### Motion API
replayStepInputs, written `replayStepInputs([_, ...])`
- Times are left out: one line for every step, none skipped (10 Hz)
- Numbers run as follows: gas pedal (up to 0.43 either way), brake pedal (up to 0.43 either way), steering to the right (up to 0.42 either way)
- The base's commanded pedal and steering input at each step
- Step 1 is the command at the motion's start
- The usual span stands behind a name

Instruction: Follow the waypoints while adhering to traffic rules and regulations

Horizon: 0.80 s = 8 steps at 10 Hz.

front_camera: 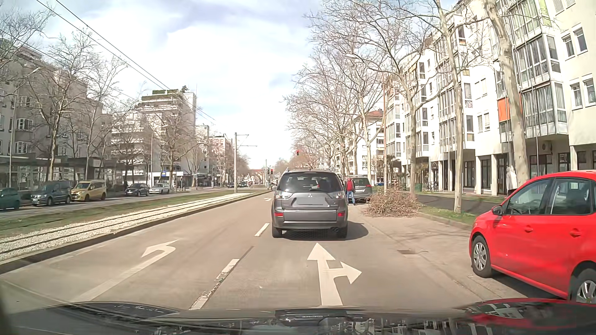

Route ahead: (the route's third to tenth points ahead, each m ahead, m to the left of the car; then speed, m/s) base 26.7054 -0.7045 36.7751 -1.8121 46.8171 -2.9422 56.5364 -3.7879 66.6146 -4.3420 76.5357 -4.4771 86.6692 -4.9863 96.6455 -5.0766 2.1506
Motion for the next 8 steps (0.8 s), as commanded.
replayStepInputs([0.0, 0.0, -0.001])
replayStepInputs([0.0, 0.0, -0.002])
replayStepInputs([0.0, 0.0, -0.003])
replayStepInputs([0.0, 0.0, -0.005])
replayStepInputs([0.0, 0.0, -0.006])
replayStepInputs([0.0, 0.0, -0.008])
replayStepInputs([0.0, 0.0, -0.01])
replayStepInputs([0.0, 0.0, -0.013])
